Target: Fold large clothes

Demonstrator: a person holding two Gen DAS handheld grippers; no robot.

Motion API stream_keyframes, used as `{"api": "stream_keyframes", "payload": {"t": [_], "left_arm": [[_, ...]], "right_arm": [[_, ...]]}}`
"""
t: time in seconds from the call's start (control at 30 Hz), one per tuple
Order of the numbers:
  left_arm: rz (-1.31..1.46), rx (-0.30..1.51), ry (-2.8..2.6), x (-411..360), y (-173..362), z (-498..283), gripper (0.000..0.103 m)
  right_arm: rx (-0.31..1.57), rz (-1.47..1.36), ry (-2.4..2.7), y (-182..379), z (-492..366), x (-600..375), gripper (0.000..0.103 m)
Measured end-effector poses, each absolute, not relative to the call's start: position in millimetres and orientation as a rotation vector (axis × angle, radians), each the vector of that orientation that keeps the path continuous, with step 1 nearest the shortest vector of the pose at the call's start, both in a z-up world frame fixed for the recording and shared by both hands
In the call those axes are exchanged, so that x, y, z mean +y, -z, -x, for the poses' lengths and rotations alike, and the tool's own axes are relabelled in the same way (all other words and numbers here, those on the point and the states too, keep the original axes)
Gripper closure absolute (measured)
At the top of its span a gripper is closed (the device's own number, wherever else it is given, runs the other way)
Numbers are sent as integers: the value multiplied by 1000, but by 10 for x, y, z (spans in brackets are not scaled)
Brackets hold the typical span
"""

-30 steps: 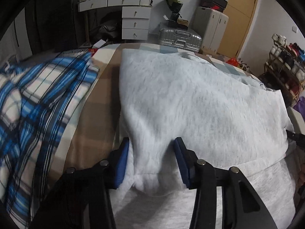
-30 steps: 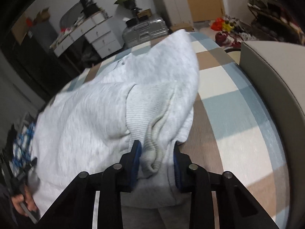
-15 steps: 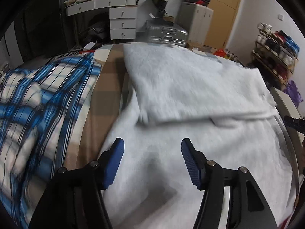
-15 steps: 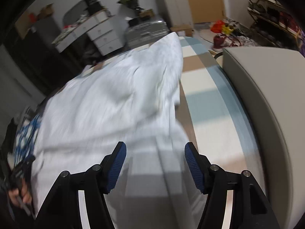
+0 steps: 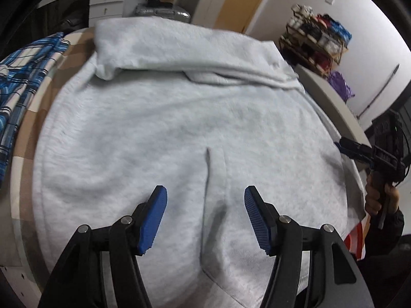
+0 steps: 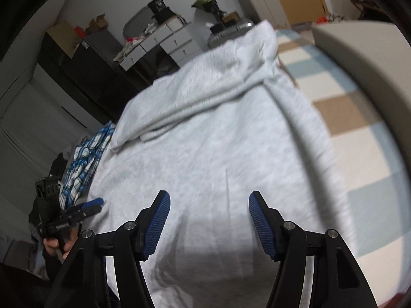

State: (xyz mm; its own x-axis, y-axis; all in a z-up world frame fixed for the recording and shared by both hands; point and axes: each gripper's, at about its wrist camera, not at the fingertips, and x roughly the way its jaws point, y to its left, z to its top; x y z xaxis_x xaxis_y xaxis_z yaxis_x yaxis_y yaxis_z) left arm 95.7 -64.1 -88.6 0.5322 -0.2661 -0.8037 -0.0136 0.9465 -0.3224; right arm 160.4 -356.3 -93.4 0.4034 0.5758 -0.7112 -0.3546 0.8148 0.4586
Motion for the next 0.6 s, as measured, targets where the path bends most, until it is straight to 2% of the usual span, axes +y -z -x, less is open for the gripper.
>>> {"api": "stream_keyframes", "payload": {"t": [0.13, 0.23, 0.4, 0.6], "left_arm": [[313, 997, 184, -806, 889, -918, 46], [297, 969, 234, -920, 831, -920, 55], [193, 1011, 180, -1067, 894, -983, 55], [207, 1010, 161, -964, 893, -943, 55]], "right_arm": [[986, -249, -615, 956, -1535, -3521, 39], [992, -230, -601, 977, -1542, -3474, 39], [997, -204, -602, 1005, -1523, -3430, 39], [996, -207, -613, 1014, -1501, -3471, 39]]}}
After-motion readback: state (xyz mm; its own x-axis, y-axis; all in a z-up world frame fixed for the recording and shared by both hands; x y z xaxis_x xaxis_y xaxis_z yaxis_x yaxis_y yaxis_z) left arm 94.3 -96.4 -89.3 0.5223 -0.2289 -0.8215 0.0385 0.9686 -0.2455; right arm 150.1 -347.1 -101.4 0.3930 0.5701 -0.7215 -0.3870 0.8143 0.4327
